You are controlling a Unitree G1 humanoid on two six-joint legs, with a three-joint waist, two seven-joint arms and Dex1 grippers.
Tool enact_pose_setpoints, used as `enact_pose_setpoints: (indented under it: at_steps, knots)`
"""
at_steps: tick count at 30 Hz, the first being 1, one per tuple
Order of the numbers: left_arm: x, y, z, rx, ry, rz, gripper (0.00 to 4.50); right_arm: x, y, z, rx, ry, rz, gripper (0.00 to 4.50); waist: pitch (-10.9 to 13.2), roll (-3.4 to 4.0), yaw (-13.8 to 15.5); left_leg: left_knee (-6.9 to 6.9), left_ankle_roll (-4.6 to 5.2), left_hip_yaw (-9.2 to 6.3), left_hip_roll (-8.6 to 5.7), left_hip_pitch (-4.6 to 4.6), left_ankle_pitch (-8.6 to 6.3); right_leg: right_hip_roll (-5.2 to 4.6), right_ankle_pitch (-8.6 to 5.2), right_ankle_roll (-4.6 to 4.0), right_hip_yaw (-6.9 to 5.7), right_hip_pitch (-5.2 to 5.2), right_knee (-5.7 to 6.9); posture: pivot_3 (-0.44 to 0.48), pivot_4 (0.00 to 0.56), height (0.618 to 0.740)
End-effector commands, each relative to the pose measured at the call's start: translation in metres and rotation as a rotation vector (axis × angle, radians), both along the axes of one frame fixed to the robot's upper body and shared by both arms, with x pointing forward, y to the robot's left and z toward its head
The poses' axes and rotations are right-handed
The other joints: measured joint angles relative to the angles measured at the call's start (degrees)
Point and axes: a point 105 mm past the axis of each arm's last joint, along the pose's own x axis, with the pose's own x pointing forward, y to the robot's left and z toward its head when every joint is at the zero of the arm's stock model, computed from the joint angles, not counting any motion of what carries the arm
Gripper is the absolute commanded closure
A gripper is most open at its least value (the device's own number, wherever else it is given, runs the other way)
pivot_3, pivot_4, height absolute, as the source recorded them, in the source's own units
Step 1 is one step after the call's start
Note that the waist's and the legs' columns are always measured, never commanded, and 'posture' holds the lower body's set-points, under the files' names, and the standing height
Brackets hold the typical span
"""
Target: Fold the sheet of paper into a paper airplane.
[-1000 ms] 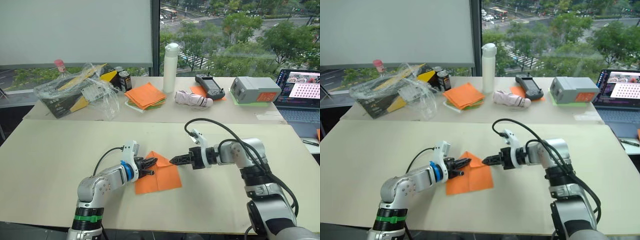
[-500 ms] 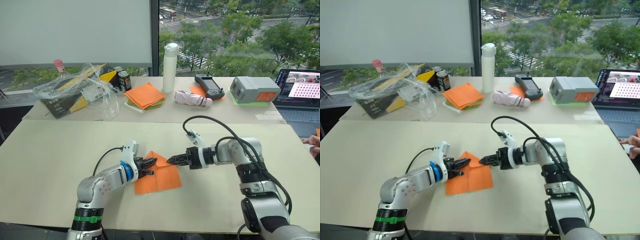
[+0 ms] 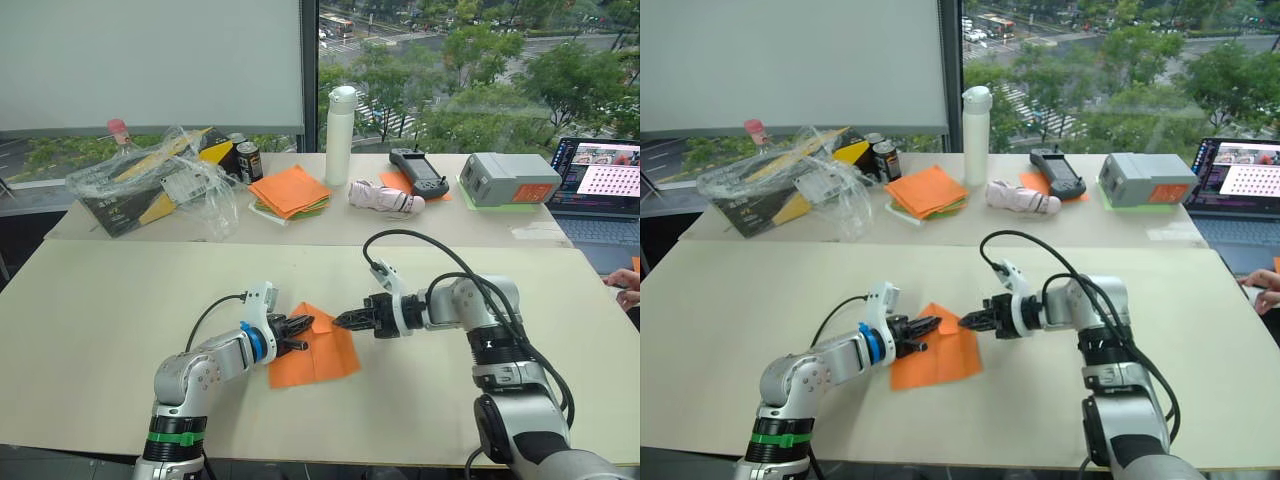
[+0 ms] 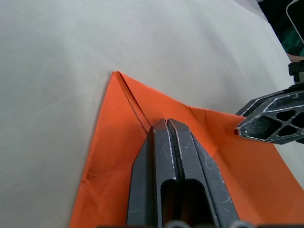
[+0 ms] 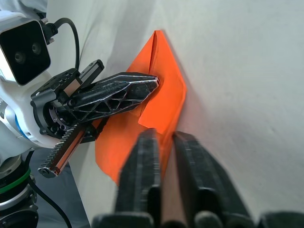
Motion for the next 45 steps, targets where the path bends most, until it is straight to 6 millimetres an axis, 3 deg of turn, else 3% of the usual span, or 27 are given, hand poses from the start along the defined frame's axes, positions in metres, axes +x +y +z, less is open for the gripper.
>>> enact_pose_setpoints:
  at_steps: [1, 13, 24, 34, 45]
  knots:
    - [-0.010, 0.004, -0.029, 0.050, 0.120, 0.012, 4.50, 0.000, 0.006, 0.015, 0.045, -0.033, 0.019, 4.47, 0.00, 0.00, -0.02, 0.00, 0.00, 0.00, 0.00, 0.00, 0.00, 0.00, 0.00, 0.00, 0.00, -0.01, 0.00, 0.000, 0.150, 0.740]
    - [-0.011, 0.009, -0.026, 0.045, 0.116, 0.024, 4.50, -0.001, 0.011, 0.029, 0.038, -0.117, 0.046, 4.47, 0.00, 0.00, -0.15, 0.00, 0.00, 0.01, 0.00, -0.01, 0.00, 0.00, 0.00, 0.00, 0.01, -0.03, 0.02, 0.000, 0.150, 0.740]
    - [-0.023, 0.022, -0.026, 0.057, 0.127, 0.044, 4.50, -0.003, 0.011, 0.037, 0.061, -0.141, 0.052, 4.47, 0.01, 0.00, -0.12, -0.01, 0.00, 0.01, 0.01, -0.03, 0.00, 0.00, 0.00, 0.00, 0.02, -0.09, 0.04, 0.000, 0.150, 0.740]
    - [-0.021, 0.038, -0.018, 0.038, 0.122, 0.116, 4.50, -0.006, 0.014, 0.042, 0.071, -0.166, 0.071, 4.47, 0.01, 0.01, -0.15, -0.02, 0.00, 0.01, 0.01, -0.07, 0.00, 0.00, 0.00, 0.00, 0.03, -0.14, 0.05, 0.000, 0.150, 0.740]
    - [-0.029, 0.038, -0.026, 0.057, 0.148, 0.110, 4.50, -0.012, 0.033, 0.057, 0.059, -0.267, 0.150, 4.47, 0.02, 0.02, -0.08, -0.02, 0.00, 0.01, 0.01, -0.10, 0.00, 0.00, 0.00, 0.00, 0.04, -0.19, 0.05, 0.000, 0.150, 0.740]
